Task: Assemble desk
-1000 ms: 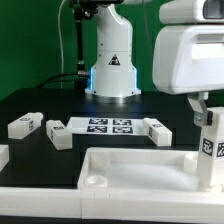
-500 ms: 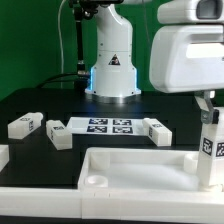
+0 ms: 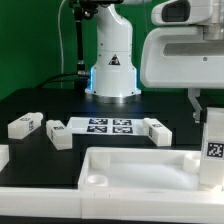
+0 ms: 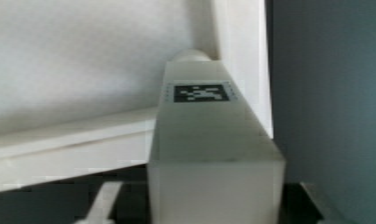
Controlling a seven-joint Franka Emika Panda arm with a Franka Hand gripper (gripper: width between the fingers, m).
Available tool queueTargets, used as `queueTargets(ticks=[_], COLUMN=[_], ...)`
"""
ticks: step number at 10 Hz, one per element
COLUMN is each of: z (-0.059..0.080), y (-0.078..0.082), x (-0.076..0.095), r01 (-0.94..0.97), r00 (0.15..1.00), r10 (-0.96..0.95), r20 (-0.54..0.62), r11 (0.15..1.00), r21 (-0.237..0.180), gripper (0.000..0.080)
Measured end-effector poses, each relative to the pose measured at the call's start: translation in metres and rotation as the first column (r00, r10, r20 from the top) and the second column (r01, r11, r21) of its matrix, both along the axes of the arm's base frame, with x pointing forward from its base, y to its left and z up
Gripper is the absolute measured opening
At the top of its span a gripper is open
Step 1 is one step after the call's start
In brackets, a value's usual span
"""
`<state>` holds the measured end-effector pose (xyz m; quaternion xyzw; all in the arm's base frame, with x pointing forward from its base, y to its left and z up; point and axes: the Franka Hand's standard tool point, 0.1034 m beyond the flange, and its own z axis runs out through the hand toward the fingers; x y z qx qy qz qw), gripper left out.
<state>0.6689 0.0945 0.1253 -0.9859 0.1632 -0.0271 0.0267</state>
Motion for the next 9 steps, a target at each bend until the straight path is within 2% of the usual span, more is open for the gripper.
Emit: queueTargets(ticks=[2, 4, 7, 8, 9], z=[-0.0003, -0.0006, -0.0008, -0.0008, -0.0008], y=[-0.0020, -0.0062, -0.0072, -0.0070, -0.0067], x=[0.0001, 0.0006, 0.0001, 0.0003, 0.0003], r01=[0.242, 0.458, 0.593, 0.596, 0.572], r00=[0.970, 0.889, 0.805, 0.803, 0.820], r10=[-0.242, -0.457, -0.592, -0.595, -0.570], r20=[-0.012, -0.033, -0.047, -0.049, -0.046], r11=[0.970, 0.889, 0.804, 0.802, 0.819], r21=[0.011, 0.032, 0.034, 0.037, 0.037], gripper=[0.0290, 0.0290, 0.0290, 0.0349, 0.0488])
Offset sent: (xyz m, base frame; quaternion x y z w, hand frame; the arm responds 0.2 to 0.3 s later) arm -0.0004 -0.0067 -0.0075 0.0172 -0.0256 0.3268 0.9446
